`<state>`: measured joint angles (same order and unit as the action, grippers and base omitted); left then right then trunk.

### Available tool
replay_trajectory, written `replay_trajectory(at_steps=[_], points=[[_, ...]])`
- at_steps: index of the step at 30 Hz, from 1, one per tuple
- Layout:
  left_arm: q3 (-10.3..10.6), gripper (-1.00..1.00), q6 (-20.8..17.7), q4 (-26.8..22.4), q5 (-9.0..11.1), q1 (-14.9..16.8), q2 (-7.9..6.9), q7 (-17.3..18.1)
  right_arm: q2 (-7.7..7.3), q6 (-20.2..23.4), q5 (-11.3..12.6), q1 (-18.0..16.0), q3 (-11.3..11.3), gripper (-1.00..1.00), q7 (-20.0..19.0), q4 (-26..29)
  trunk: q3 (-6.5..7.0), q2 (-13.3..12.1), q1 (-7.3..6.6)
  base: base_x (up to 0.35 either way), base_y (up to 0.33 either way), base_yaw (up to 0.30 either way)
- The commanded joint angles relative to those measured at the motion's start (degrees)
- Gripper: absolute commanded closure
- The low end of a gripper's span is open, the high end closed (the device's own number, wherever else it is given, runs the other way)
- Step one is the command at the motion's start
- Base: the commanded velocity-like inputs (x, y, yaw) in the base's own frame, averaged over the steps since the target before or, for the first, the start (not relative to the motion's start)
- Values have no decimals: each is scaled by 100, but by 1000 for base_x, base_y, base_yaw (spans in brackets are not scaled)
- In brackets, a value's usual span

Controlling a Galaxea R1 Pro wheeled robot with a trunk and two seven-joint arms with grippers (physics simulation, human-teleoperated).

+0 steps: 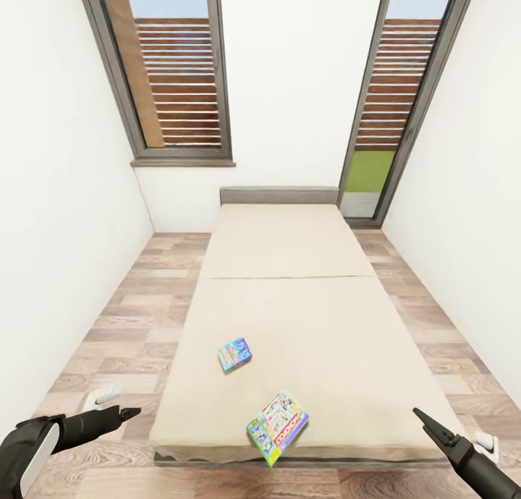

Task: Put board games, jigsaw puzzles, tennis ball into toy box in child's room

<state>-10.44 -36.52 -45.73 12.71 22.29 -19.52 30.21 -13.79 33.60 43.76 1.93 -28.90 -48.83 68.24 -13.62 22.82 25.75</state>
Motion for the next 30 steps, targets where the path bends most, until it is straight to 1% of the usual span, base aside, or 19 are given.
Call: replay_trajectory(at_steps=[1,14,24,28,30], points=[[-11,-100,-39,-2,21,3,1,11,-1,41,36,0,-2,-100,5,5,0,10,4,0,0,-65],[-7,-100,-22,3,21,3,6,11,-1,41,37,0,6,-100,5,5,123,10,4,0,0,-75],[-2,-100,-21,3,15,3,10,9,-1,33,36,0,98,-100,18,5,218,10,4,0,0,-79],[-2,-100,-21,3,-22,3,10,10,-1,33,36,0,107,-100,42,5,255,10,4,0,0,-74],[-2,-100,-20,3,-70,3,10,11,-1,32,36,0,110,-100,57,5,274,10,4,0,0,-43]])
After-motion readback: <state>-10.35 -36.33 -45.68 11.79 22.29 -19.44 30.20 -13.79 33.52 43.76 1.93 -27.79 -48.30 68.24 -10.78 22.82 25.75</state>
